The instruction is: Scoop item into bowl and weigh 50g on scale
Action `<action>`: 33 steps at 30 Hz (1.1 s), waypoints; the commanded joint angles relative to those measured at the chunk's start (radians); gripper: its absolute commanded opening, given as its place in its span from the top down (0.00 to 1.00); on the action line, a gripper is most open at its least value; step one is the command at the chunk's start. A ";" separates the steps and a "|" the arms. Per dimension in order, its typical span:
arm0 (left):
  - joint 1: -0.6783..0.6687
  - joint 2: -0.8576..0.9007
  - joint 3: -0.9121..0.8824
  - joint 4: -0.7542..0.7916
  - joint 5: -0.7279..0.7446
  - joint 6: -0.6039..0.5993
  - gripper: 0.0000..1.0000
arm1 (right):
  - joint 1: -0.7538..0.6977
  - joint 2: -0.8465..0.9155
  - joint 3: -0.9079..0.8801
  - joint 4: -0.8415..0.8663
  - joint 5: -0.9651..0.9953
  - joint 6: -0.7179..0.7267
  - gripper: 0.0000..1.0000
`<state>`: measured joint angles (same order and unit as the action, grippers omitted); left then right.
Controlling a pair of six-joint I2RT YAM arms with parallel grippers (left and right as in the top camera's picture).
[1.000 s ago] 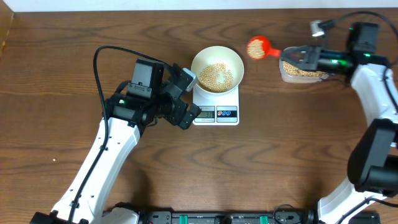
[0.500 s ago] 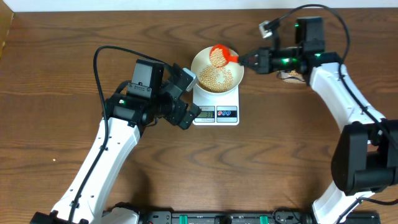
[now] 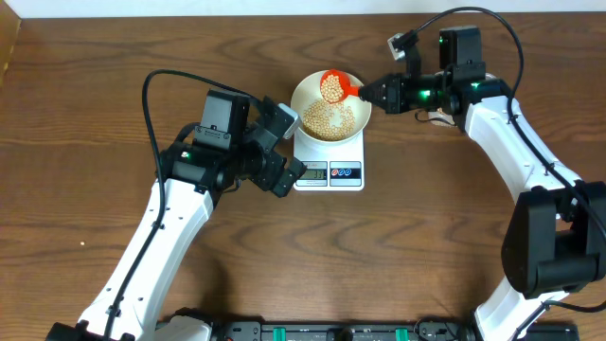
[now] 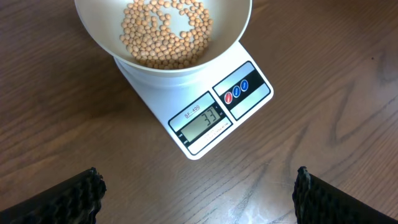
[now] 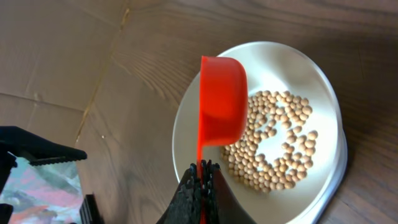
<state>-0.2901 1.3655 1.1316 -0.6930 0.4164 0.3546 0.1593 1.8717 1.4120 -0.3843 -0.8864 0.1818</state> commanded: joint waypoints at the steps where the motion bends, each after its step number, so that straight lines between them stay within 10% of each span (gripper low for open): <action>1: 0.001 0.000 0.002 -0.003 0.002 -0.005 0.01 | 0.006 0.002 0.000 -0.008 0.024 -0.023 0.99; 33: 0.001 0.000 0.002 -0.003 0.002 -0.005 0.01 | 0.021 -0.092 0.119 -0.142 0.034 -0.037 0.99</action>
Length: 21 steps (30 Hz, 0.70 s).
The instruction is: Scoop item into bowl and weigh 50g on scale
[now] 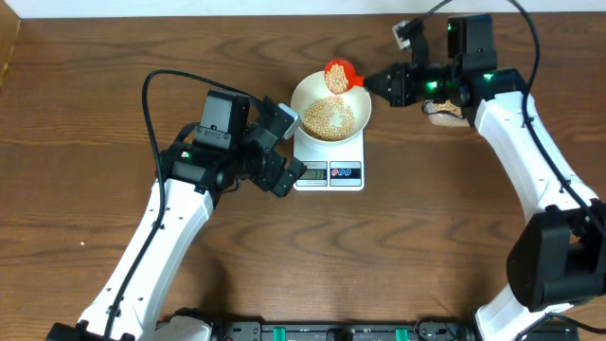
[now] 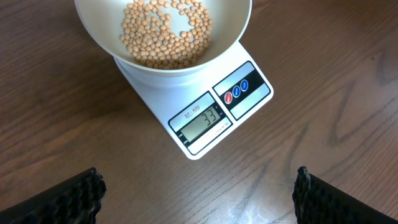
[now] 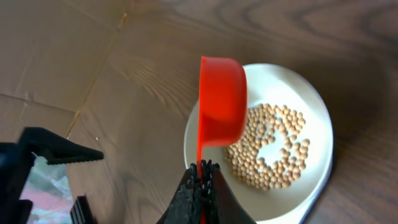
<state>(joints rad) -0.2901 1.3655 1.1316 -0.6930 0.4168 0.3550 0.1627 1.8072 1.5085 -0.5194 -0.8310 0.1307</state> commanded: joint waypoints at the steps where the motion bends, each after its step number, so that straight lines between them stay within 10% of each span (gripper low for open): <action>1: 0.001 0.000 0.002 -0.003 0.001 -0.006 0.01 | 0.022 -0.027 0.023 -0.013 -0.021 0.014 0.99; 21: 0.001 0.000 0.002 -0.003 0.002 -0.006 0.01 | 0.032 -0.027 0.023 -0.101 0.119 -0.024 0.99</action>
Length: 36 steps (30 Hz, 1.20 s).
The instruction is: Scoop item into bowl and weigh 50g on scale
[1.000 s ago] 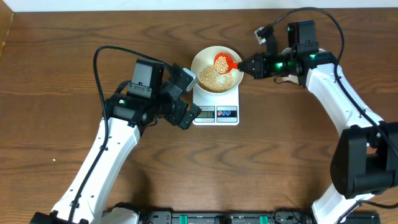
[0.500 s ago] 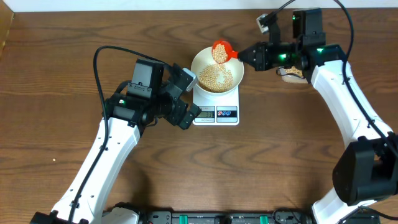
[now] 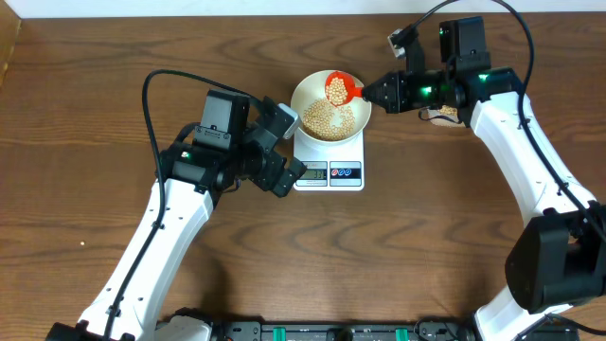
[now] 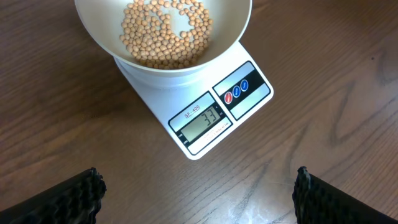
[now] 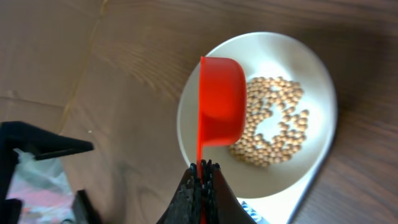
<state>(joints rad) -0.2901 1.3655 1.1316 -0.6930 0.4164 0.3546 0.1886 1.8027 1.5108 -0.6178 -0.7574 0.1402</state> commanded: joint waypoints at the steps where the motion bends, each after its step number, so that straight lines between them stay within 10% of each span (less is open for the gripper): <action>1: 0.001 0.000 0.002 -0.003 0.002 -0.005 0.01 | 0.006 -0.023 0.020 -0.003 0.049 -0.034 0.99; 36: 0.001 0.000 0.002 -0.003 0.002 -0.005 0.01 | 0.058 -0.023 0.020 -0.016 0.180 -0.296 0.99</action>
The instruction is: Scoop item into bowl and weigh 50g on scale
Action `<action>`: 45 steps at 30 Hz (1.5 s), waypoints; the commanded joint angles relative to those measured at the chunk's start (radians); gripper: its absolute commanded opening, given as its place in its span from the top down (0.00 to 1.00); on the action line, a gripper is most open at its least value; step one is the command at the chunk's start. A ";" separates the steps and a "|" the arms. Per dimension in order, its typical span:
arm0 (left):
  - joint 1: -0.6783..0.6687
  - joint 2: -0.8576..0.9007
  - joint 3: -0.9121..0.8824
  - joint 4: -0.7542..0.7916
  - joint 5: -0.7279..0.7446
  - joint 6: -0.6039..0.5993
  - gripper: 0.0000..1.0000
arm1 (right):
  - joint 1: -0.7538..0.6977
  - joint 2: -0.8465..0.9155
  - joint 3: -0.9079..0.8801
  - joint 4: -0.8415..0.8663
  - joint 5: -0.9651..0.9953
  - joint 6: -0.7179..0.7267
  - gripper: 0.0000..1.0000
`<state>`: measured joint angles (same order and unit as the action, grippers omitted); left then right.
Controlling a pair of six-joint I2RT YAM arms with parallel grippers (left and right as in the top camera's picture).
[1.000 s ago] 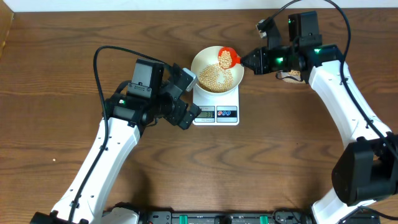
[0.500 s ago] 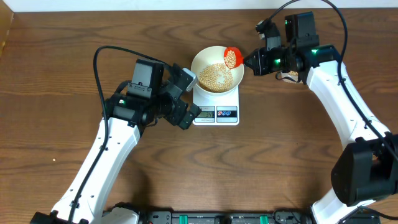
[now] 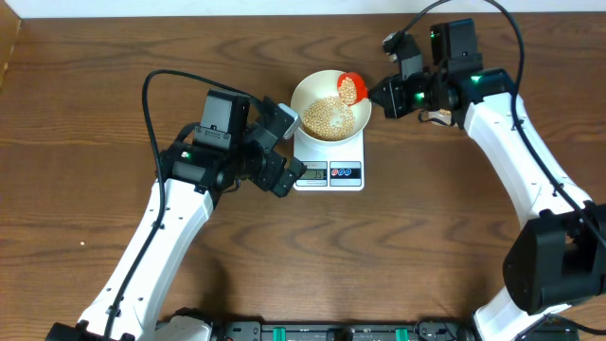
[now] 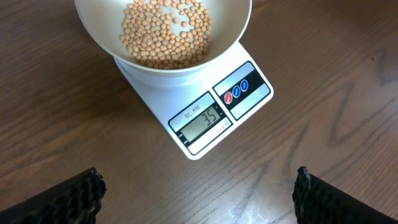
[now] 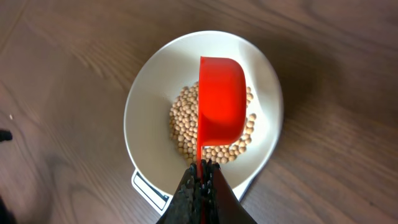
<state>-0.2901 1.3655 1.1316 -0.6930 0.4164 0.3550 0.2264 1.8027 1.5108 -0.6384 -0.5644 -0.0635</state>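
A cream bowl [image 3: 317, 95] of beans [image 3: 327, 117] sits on a white scale [image 3: 329, 172] at the table's middle back; its display [image 4: 203, 119] reads 35. My right gripper [image 5: 200, 169] is shut on the handle of an orange scoop [image 5: 221, 99], tilted over the bowl's right side with beans showing in it [image 3: 348, 89]. My left gripper [image 4: 196, 186] stands open just in front and left of the scale, nothing between its fingertips [image 4: 81, 190].
A small pale object [image 3: 437, 116] lies on the wood behind my right arm. My left arm [image 3: 180, 204] reaches across the table's left half toward the scale.
The scoop has tipped further and sits lower over the bowl's right side. The scale reading went from 33 to 35. My left gripper has not moved.
The right gripper held the filled scoop over the bowl's back rim with the scale at 33. It was then higher and further back, then over the bowl again. Now it is tilted over the beans and the reading is 35.
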 commanded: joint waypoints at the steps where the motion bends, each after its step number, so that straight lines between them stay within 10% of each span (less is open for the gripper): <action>1: 0.001 0.000 0.002 -0.003 0.002 -0.006 0.01 | 0.027 -0.023 0.020 0.007 -0.010 -0.113 0.99; 45: 0.001 0.000 0.002 -0.003 0.002 -0.006 0.01 | 0.052 -0.023 0.020 0.028 0.024 -0.109 0.99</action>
<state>-0.2901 1.3655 1.1316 -0.6930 0.4164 0.3550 0.2783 1.8027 1.5108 -0.6125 -0.5411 -0.1734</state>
